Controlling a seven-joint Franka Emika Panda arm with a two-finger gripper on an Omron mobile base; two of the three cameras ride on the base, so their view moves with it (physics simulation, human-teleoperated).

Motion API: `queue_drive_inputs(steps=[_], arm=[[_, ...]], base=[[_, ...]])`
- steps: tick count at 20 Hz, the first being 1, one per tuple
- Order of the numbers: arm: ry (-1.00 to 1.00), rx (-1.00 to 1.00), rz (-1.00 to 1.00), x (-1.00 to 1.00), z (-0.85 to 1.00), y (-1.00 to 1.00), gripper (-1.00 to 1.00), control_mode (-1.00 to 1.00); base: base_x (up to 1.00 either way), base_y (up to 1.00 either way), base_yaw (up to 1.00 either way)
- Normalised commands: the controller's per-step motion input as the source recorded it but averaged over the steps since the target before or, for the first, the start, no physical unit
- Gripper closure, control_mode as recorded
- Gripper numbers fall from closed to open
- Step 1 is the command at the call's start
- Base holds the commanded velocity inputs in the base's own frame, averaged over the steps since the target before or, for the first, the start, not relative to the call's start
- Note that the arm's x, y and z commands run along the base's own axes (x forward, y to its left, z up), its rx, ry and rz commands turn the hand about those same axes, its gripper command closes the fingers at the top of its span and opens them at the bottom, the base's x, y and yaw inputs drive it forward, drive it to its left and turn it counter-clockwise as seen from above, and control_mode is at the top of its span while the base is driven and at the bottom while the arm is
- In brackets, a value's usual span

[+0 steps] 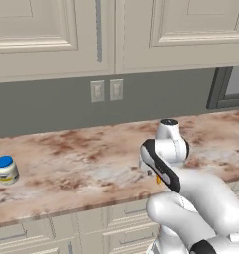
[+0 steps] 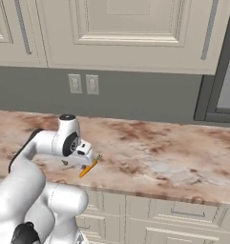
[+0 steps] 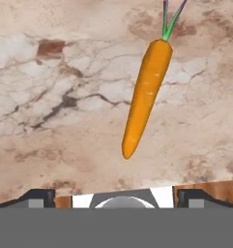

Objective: Place the onion and carrot inside the fridge drawer. Close the drawer after placing the vegetables.

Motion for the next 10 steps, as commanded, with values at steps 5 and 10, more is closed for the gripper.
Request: queue_drive_inputs(steps=[5,10], arm=[[0.07,-0.01,-0.01,0.57,-0.29,-0.27,-1.0,-1.0],[0.05,0.0,0.0,0.58,-0.34,-0.3,-1.0,-1.0]], base=[[0.0,0.0,0.0],[0.0,0.0,0.0]])
